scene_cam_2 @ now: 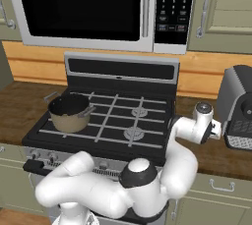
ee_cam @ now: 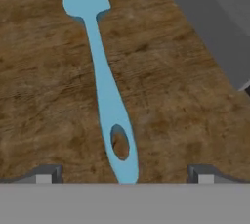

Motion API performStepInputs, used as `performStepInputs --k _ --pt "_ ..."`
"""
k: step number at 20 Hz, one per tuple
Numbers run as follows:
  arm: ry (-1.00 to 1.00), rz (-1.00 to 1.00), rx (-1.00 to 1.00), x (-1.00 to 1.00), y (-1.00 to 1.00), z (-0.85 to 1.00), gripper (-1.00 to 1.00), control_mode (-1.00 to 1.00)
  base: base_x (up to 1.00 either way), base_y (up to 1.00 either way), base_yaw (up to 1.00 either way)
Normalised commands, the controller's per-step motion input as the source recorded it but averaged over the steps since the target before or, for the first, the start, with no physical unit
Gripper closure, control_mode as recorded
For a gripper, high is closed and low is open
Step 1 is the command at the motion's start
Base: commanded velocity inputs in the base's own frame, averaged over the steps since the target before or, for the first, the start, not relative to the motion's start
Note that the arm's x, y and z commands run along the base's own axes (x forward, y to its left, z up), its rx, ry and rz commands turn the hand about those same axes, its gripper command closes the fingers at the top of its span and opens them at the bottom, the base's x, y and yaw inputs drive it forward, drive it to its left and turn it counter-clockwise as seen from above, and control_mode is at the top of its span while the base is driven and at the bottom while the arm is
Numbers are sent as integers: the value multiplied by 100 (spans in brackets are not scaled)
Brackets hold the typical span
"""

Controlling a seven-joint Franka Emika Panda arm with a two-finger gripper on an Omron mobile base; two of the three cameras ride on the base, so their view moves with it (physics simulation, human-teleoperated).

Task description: Put the potato and lemon wedge in the pot. Retrieve the spatula and lightly stir the vegetables in the pot.

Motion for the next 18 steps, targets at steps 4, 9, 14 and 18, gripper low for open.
performStepInputs --k 4,9,14,18 --pt "4 6 0 22 0 -23 -100 -100 0 0 0" --pt "3 5 0 20 0 -20 -100 -100 0 0 0" --pt "5 2 0 27 -1 -25 100 -100 0 0 0" --pt "2 1 0 7 0 -19 100 -100 0 0 0"
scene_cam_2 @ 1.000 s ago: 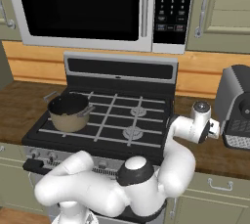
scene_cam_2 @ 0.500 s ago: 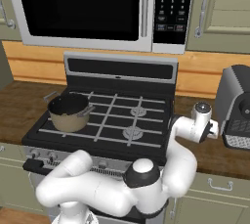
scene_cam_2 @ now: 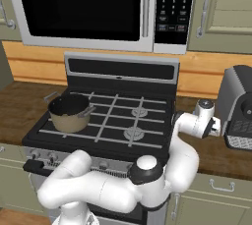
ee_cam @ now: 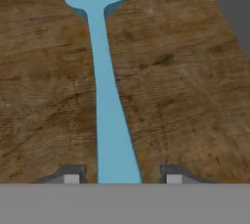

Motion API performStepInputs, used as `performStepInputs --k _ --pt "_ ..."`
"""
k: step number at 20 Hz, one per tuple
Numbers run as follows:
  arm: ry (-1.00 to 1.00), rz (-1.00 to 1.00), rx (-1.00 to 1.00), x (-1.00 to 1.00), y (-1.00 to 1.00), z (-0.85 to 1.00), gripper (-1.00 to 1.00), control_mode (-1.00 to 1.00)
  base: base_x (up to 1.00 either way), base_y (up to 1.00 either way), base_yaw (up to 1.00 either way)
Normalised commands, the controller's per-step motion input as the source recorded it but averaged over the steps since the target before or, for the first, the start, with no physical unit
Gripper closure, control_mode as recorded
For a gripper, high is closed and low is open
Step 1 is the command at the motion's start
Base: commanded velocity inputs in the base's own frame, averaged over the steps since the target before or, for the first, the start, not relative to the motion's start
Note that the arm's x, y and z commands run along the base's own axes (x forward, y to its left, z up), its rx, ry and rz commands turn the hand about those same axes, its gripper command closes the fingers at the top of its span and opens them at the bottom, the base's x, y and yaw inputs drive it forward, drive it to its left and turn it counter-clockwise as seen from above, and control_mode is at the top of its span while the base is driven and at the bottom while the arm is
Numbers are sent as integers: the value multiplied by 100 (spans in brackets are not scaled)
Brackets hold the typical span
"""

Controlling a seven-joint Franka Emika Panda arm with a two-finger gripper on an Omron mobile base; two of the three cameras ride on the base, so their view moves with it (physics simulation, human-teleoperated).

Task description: Put the potato and lemon wedge in the pot. Retrieve the spatula and lightly stir the vegetables in the pot.

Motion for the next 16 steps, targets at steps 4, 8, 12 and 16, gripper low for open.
performStepInputs --k 4,8,12,16 --pt "0 0 0 -15 0 -3 100 -100 0 0 0" --pt "-7 0 0 -51 2 14 100 -100 0 0 0" --pt "-19 -2 0 -79 31 73 100 -100 0 0 0" --pt "-17 -6 0 -80 85 69 100 -100 0 0 0"
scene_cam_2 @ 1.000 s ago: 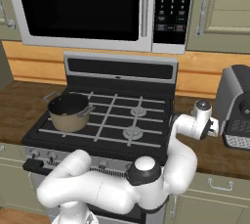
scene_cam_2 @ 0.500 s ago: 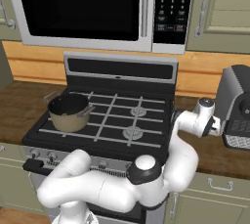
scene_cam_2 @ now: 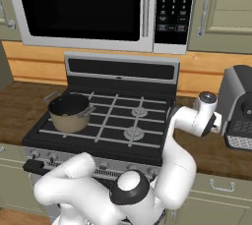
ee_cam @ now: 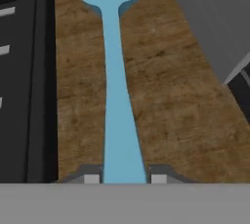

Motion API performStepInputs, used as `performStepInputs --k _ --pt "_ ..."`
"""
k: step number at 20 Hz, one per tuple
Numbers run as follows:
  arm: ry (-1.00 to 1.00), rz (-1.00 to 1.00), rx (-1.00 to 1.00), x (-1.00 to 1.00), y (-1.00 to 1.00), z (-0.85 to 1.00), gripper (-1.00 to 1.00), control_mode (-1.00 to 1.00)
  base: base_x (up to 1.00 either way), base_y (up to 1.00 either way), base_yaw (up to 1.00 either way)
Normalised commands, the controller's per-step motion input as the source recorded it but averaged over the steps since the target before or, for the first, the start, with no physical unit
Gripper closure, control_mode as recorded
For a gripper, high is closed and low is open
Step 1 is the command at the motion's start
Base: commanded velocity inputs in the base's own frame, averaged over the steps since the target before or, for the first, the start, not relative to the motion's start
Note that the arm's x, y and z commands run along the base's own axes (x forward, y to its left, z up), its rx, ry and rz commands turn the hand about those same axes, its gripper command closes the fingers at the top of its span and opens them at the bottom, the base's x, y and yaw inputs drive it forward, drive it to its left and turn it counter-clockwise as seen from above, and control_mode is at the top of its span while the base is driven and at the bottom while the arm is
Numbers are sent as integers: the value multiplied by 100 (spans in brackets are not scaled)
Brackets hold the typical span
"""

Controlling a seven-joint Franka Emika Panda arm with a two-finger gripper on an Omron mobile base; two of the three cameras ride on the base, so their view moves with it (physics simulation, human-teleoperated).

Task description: Put the potato and lemon wedge in the pot. Retrieve the spatula and lightly stir the vegetables in the pot.

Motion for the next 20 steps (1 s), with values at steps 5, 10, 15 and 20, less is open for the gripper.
performStepInputs --k 5,10,15,20 --pt "-10 -9 -5 -82 100 48 100 -100 0 0 0" --pt "-3 -21 -3 -73 100 65 100 -100 0 0 0" --pt "0 -25 0 -61 100 90 100 -100 0 0 0" --pt "0 -26 0 -62 100 80 100 -100 0 0 0"
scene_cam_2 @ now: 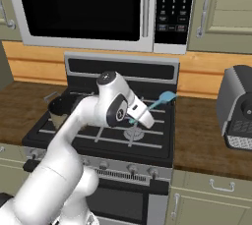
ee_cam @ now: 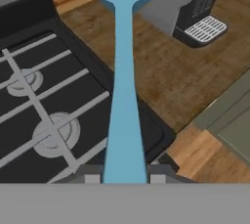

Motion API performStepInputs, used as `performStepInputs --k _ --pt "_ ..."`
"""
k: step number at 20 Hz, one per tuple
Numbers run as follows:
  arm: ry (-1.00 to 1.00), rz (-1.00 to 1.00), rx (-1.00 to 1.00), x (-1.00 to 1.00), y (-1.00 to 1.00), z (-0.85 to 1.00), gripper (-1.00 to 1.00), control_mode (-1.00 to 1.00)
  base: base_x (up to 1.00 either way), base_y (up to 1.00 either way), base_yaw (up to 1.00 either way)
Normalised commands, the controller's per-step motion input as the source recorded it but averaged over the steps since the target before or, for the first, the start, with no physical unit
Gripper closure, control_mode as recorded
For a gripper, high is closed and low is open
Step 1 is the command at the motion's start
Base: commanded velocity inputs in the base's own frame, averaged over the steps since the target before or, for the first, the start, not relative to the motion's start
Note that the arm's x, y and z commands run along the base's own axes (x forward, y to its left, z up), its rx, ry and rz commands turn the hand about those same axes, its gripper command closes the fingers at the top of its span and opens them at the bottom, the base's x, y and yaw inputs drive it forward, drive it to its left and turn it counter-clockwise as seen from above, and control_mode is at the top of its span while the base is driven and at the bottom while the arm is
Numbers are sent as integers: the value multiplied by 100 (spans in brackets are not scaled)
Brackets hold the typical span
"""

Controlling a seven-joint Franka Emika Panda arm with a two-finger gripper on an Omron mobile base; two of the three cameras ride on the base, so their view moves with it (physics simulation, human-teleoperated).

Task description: Put the potato and lemon wedge in the pot. Retrieve the spatula and lightly stir the vegetables in the pot.

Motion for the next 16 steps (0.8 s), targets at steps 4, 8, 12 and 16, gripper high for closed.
performStepInputs --k 4,8,12,16 --pt "0 -25 0 -71 97 60 100 -100 0 0 0" --pt "4 -17 7 -51 96 53 100 -100 0 0 0" --pt "6 -2 7 -56 81 61 100 -100 0 0 0" --pt "9 0 23 -53 68 72 100 -100 0 0 0"
